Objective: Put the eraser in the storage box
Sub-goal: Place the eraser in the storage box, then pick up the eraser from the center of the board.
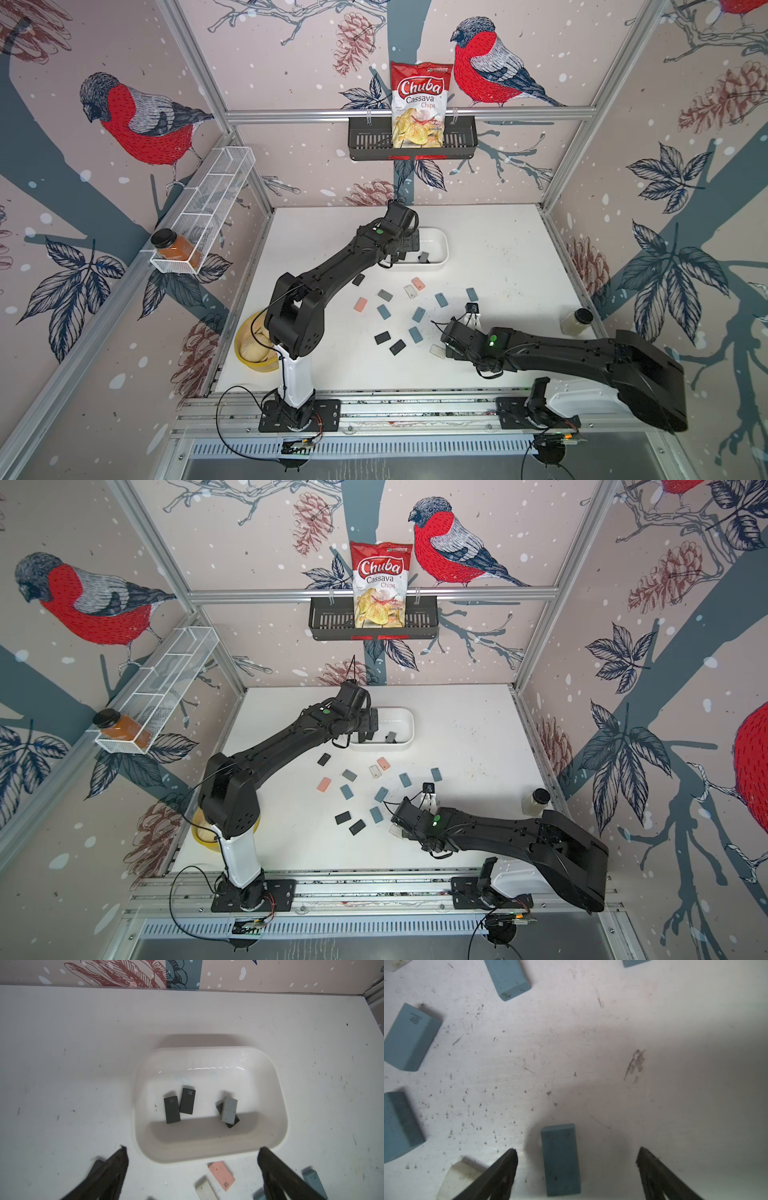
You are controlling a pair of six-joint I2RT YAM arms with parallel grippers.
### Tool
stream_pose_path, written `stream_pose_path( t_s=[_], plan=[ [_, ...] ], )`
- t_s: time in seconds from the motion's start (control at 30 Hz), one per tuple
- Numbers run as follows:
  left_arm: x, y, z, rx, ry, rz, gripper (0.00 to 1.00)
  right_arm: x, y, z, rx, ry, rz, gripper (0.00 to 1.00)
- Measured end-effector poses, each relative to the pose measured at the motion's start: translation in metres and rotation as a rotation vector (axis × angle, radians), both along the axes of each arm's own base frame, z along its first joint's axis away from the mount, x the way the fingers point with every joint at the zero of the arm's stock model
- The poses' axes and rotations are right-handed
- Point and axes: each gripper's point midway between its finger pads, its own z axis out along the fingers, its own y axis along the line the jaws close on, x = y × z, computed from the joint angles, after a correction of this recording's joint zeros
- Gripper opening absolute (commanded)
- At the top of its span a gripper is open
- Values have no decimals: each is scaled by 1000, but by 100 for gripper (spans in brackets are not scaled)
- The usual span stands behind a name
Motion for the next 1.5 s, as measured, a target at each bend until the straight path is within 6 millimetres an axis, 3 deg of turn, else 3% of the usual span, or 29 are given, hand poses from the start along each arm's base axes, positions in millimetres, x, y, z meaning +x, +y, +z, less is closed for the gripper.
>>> stream_pose_path(
  t_s=[0.37, 0.6, 1.0, 1.5],
  plan=[
    [-64, 18, 18, -67, 0, 25, 97, -1, 2, -5, -5, 7, 7, 76],
    [-93, 39, 11, -95, 18, 61, 98, -1, 4, -8, -13, 7, 11, 65],
    [-114, 52, -1, -136, 37, 100, 98, 0, 8, -7, -9, 5, 14, 49],
    [-139, 66, -37, -122, 104, 128, 98, 0, 10, -7, -9, 8, 20, 35]
  ],
)
